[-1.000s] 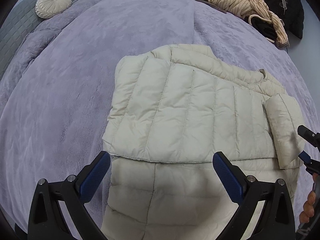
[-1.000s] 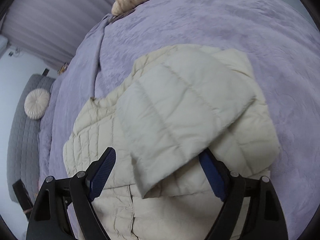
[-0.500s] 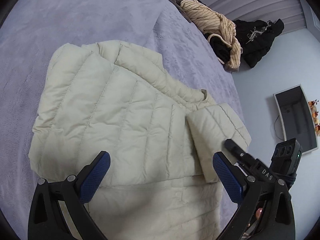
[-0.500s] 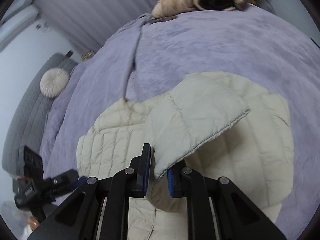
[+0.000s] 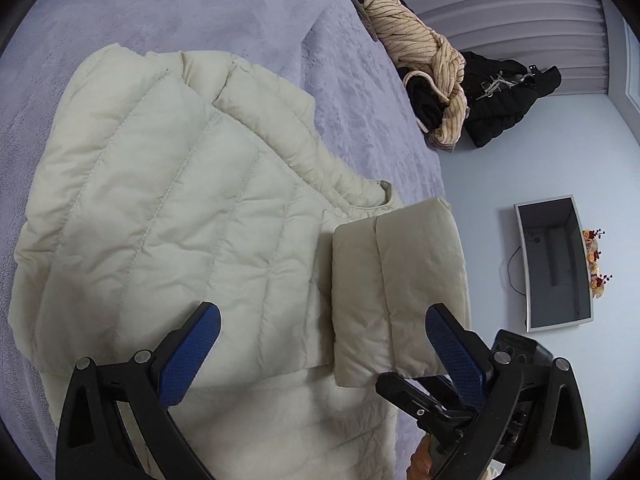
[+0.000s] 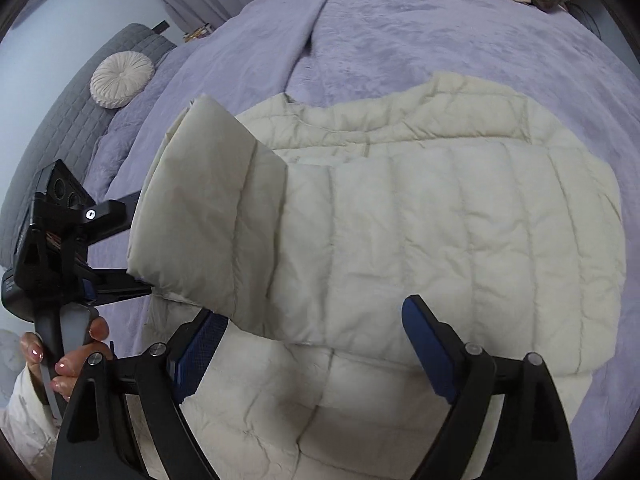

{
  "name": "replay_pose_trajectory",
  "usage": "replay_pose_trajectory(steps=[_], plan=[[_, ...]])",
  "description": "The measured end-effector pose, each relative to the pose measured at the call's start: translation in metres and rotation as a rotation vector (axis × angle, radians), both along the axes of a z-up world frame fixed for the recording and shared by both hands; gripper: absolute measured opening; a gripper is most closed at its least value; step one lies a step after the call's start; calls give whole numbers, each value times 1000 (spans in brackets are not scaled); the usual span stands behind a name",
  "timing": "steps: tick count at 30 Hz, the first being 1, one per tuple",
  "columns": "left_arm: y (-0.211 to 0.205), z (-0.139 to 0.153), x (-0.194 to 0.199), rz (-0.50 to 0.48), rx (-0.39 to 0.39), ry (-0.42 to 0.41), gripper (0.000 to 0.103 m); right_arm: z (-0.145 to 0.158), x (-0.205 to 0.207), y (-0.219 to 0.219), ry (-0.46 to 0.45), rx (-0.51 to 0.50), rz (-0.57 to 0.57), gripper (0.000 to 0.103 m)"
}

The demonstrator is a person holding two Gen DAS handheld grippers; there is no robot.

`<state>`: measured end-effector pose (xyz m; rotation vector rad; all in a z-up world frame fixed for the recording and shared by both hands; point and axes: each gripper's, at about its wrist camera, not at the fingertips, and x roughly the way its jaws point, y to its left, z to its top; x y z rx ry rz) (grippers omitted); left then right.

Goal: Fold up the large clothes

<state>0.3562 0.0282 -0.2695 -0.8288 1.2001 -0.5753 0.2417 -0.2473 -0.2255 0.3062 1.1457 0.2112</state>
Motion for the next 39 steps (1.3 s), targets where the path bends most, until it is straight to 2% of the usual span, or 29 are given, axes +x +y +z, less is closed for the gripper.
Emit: replay_pose_trajectory(steps=[3,5,8,10,12,17,20,21,23,25,28,31,37,38,39], plan=[[-5,4,0,-20,7,-16,103,1,-11,-20,7,30,-44,91],[-11,1,1,-42,24,0,103,3,-13,-20,1,6,-52,91],[-9,4,1,-32,-5,-3,103,13,-10,5,-50,-16,40,91],[-2,9,0,-18,-1,-18,103,24,-12,21,-101,34,112,91],[-1,9,2,-30,1,-8,103,28,-14,29,-111,96,145,91],[-8,2,3,-68,29,13,103,13,-28,3,-28,151,45,91],[-14,-10,4,-76,114,40,102,-1,-43,-27,31,145,-25,91],[-17,-11,5,-85,138,37,98,-6,-47,-37,51,145,-53,91],[-23,-13,9,-123,177,35,47,-17,-52,-58,87,158,-117,91],[-26,-17,15,-144,211,46,29,-25,-57,-77,103,194,-186,91],[-25,-10,22,-144,273,-2,14,-32,-59,-100,97,250,-288,91],[-13,-6,29,-118,287,-17,14,-37,-59,-122,72,318,-391,91],[1,-14,30,-92,314,15,14,-53,-58,-165,32,483,-612,89],[1,-15,29,-91,322,16,14,-55,-59,-171,22,509,-651,85],[-1,-16,28,-89,327,16,14,-56,-60,-177,10,523,-696,62]])
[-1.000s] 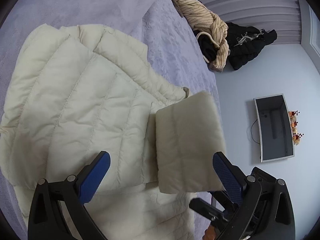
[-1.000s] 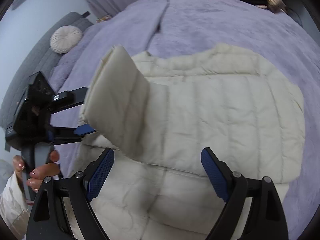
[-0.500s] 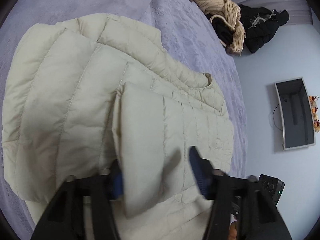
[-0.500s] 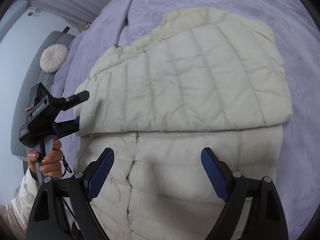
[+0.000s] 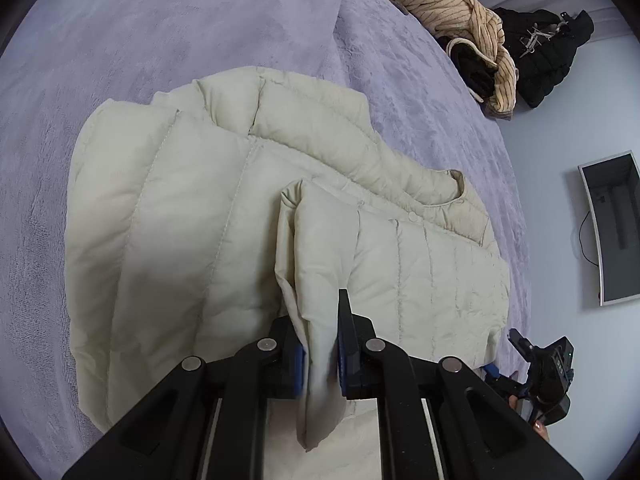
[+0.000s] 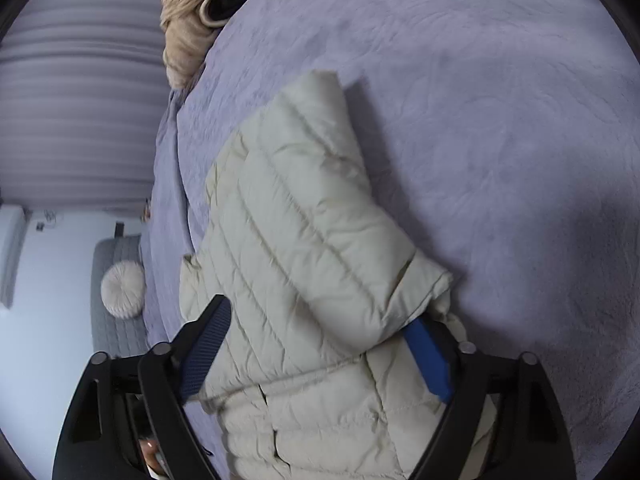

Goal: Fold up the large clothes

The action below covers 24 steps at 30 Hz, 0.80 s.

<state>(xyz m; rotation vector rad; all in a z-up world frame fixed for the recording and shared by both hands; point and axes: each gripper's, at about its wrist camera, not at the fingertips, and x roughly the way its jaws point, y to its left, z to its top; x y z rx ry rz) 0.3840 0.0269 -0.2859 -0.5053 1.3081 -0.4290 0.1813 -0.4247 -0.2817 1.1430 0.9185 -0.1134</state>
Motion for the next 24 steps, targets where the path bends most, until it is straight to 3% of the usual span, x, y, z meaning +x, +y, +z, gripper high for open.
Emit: replay_pose_trajectory(steps=[1,2,5,8,11,13,14,18,20,21,24], plan=[[-1,-1,-1,2,2,-1,14,-2,-3,-7,13,-2,-43,12],[-2,-2,-1,0,-5,3,14,-6,-6,-14,28,5,-80,8],[-11,-2,-3,-18,13,2,14,-16,-19,-30,76,13,-144,8],[-17,-1,-7,-37,54,-15,14,-17,-25,-37,123,5,-66,9],[-16,-3,-7,-36,59,-11,13,9,-26,-34,124,-134,44,33],[-17,-3,-7,-35,61,-9,13,31,-23,-34,70,-215,92,70],[-18,-3,-6,-35,66,-10,14,40,-20,-35,44,-234,100,72],[-22,-1,-6,-39,89,-20,13,53,9,-35,-7,-244,139,65],[-24,-1,-6,-40,96,-22,14,56,28,-27,-5,-277,175,43],[-24,-1,-6,-41,99,-22,13,55,36,-22,4,-292,198,26],[-24,-1,-6,-44,105,-26,14,50,50,-7,12,-312,268,21]])
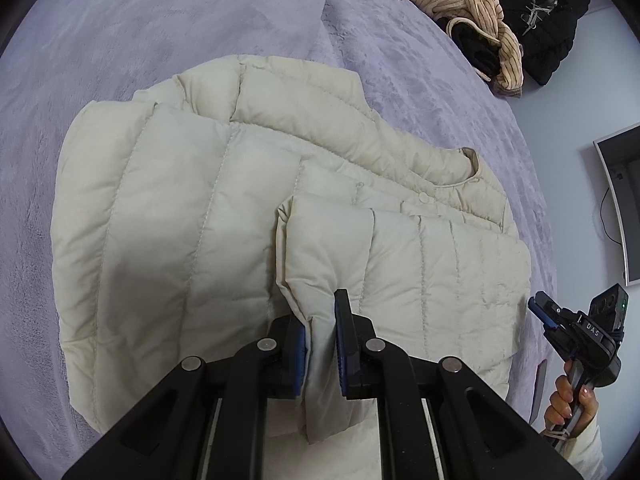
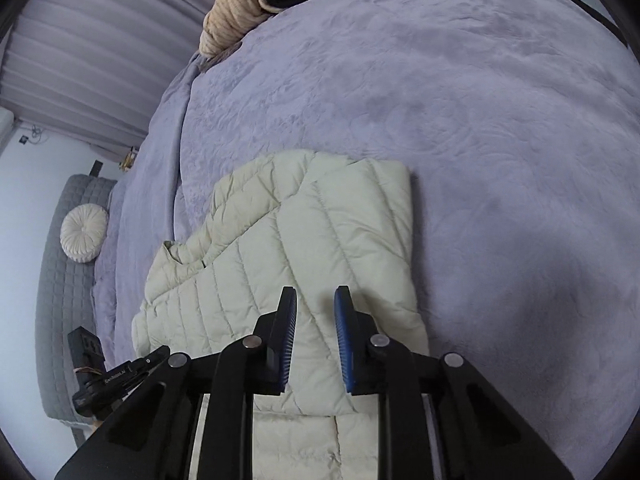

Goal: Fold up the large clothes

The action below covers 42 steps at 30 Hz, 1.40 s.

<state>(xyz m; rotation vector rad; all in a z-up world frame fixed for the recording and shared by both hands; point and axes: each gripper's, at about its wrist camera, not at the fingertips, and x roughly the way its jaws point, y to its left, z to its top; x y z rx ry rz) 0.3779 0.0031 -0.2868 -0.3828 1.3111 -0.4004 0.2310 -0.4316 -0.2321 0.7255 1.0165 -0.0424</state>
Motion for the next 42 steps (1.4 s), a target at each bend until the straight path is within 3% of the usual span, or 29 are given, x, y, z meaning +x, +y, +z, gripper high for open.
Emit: replay_pose_trajectory(steps=[4,9,13,18,23,25,42], plan=[[-2,3,-2,-4,25,-18,14,-16,13,12,58,-88,44,21],[9,19,-5,-4,104,-55,14,-36,13,4,100,-74,16,18],[24,43,-12,9,176,-127,14,-35,12,4,107,-91,24,18],[8,62,-26,-58,162,-204,14,-14,8,22,69,-129,58,18],[-20,17,-26,-77,269,-141,14,-23,11,46,108,-211,141,18],[-18,0,-28,-72,273,-117,14,-35,11,43,119,-208,131,18],[-9,-12,-26,-58,305,-117,14,-46,1,30,135,-258,137,18]])
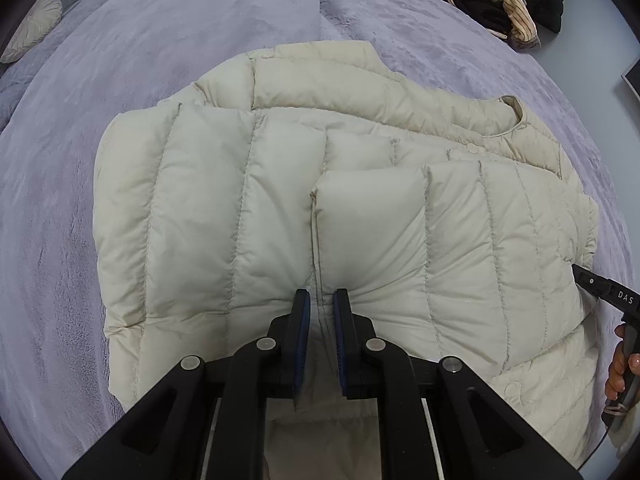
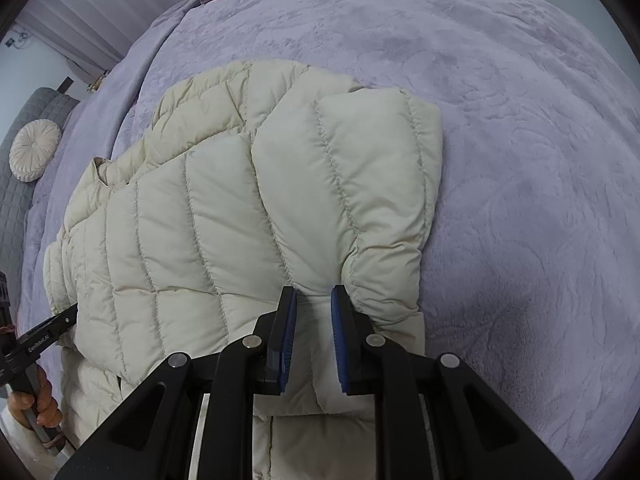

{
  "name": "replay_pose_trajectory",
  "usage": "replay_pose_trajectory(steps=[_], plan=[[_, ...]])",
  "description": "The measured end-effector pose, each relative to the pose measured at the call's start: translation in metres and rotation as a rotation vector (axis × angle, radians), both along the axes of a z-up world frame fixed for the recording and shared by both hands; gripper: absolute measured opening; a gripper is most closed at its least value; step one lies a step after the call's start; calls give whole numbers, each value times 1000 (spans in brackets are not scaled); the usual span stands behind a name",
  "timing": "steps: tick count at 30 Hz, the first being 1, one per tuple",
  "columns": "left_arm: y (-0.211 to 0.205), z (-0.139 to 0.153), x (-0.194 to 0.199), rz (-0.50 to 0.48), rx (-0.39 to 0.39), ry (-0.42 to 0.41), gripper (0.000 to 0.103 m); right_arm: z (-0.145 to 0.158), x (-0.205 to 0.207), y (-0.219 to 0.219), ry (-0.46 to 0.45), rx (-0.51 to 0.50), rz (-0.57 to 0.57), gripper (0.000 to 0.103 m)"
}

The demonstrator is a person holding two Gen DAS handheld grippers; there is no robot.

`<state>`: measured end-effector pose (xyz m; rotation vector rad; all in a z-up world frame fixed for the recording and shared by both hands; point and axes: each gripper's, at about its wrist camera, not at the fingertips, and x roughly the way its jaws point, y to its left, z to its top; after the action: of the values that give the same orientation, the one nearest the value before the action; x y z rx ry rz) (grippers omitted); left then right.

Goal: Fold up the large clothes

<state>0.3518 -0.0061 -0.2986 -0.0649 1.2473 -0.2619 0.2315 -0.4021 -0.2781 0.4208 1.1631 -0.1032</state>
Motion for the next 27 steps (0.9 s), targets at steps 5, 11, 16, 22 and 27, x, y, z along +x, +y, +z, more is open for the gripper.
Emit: replay_pose_trajectory(steps=[5,11,16,22,27], plan=[[4,13,-1,21,14,4,14,11,-1,-1,18,14,-31,21],[18,41,-17,24,51,-19,14,34,-20,-3,33,24,-57,29],[24,59,-40,35,76,-25,14,48,-44,3,50,51,-65,53],[35,64,-73,54,102,29,71,58,-76,19,85,80,-66,63],[46,71,-102,91,123,9,103,67,-100,33,95,102,-68,68]])
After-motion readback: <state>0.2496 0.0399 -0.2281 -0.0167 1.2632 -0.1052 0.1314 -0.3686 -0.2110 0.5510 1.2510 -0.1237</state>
